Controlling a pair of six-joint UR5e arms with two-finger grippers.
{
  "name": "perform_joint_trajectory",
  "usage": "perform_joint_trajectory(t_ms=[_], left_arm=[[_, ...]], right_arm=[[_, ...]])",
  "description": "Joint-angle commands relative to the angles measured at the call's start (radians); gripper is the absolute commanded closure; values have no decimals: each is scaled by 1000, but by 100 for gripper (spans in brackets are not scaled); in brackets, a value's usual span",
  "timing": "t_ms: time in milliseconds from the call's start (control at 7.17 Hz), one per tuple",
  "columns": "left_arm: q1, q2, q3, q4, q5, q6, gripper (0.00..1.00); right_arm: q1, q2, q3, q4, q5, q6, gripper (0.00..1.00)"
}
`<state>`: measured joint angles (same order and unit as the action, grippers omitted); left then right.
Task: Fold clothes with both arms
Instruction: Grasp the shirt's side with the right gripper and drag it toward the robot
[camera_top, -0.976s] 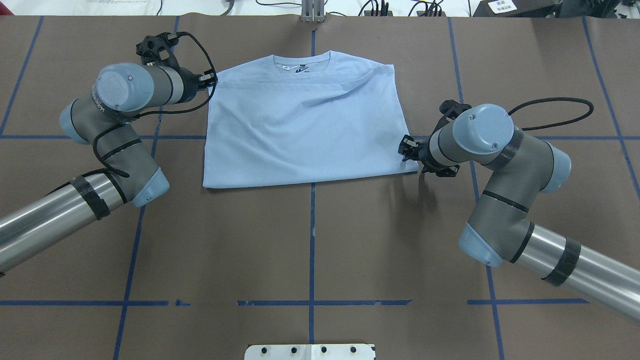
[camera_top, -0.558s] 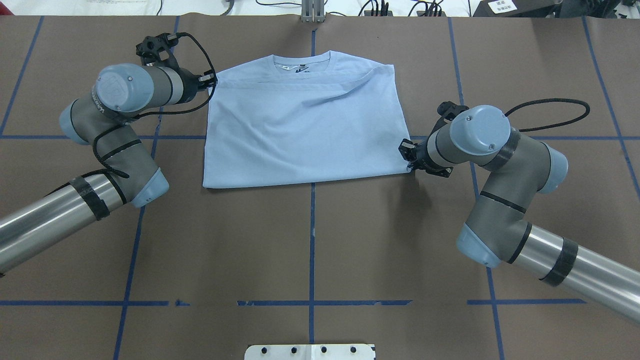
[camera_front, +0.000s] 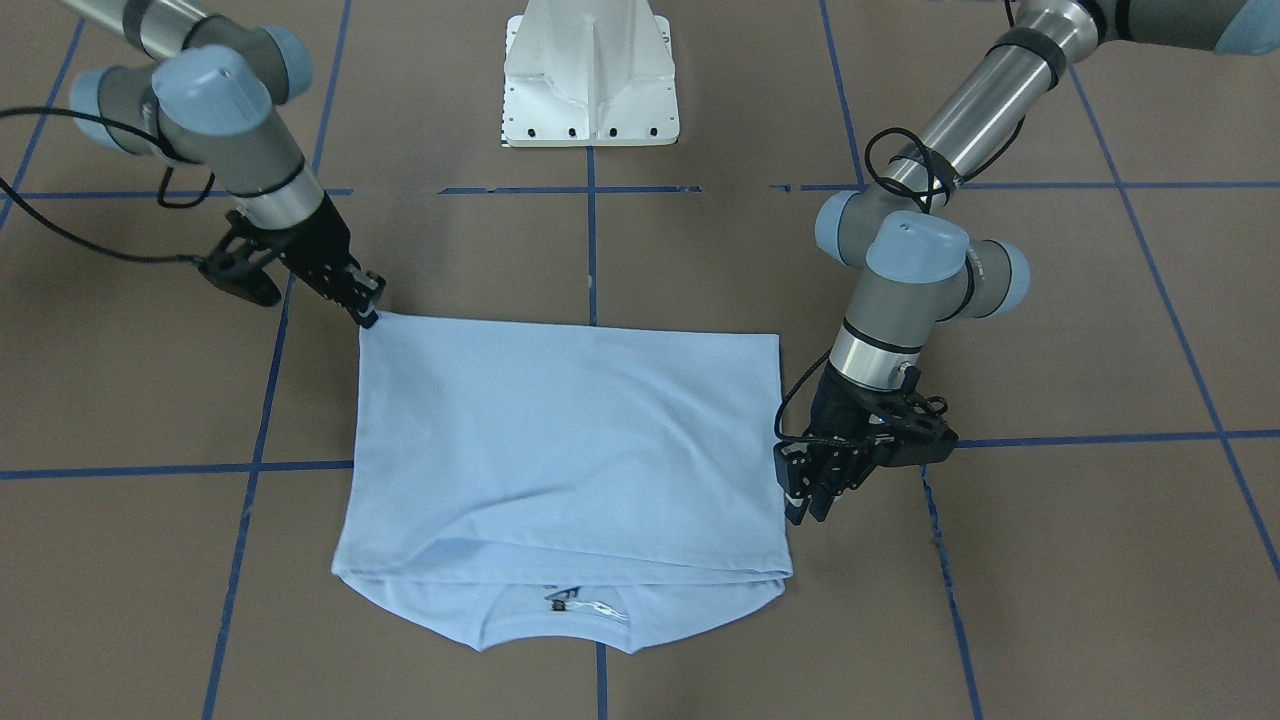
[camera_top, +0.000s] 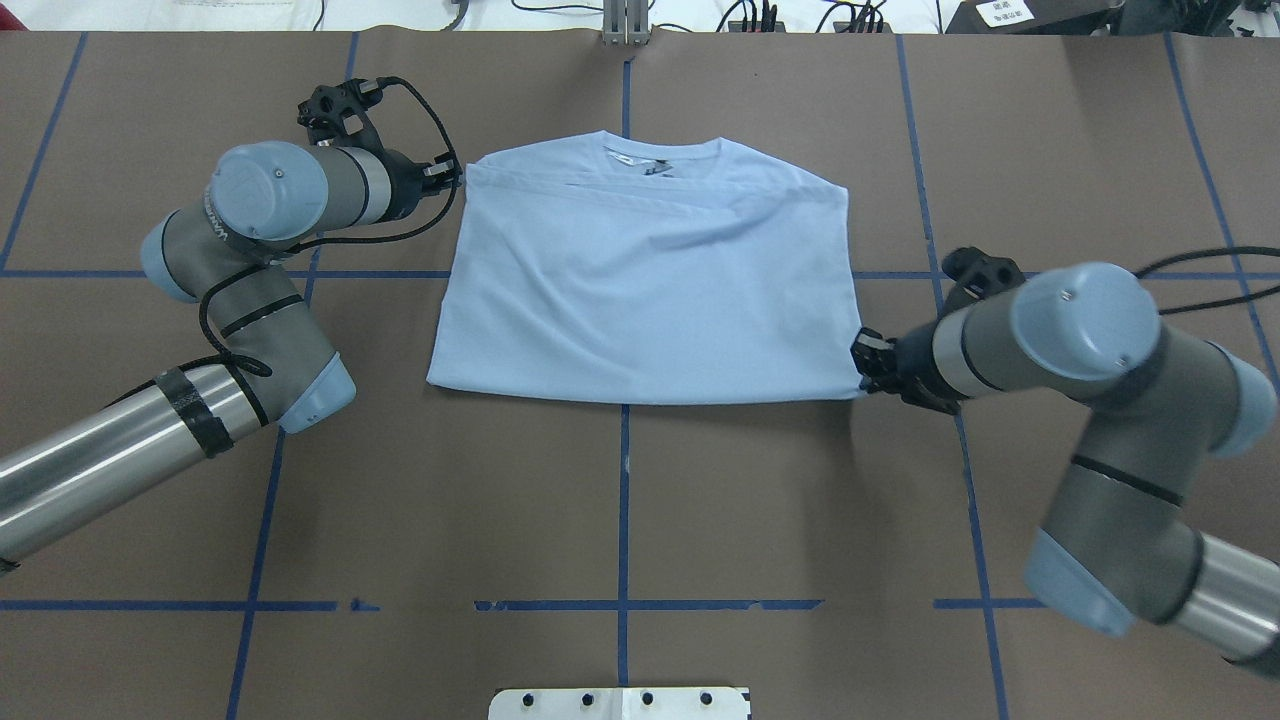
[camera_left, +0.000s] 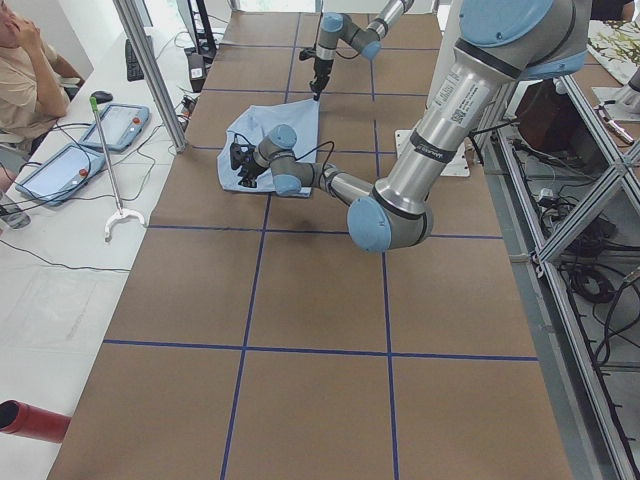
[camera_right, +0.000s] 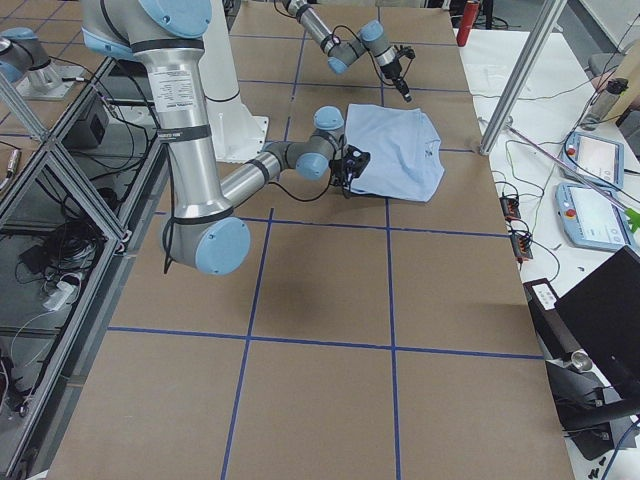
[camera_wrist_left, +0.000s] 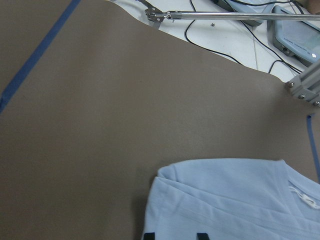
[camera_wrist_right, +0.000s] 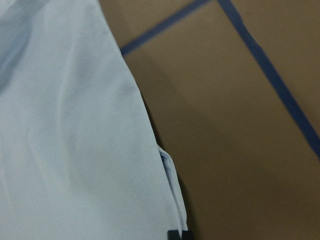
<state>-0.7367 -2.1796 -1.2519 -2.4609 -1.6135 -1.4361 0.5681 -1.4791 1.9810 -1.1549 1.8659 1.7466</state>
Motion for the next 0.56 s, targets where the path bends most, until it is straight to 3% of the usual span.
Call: perform_joint_trajectory(t_ms=[0,139,418], left_arm=[[51,0,-58,2,-3,-33,60],[65,0,-92,-1,-5,-70,60],[179,21,-264,13,-55,-200,60]], right_arm=[[-172,-213,250,1,19,123,100],[-239,-225,275,1,21,157,100],[-332,-233,306,1,16,162,98]])
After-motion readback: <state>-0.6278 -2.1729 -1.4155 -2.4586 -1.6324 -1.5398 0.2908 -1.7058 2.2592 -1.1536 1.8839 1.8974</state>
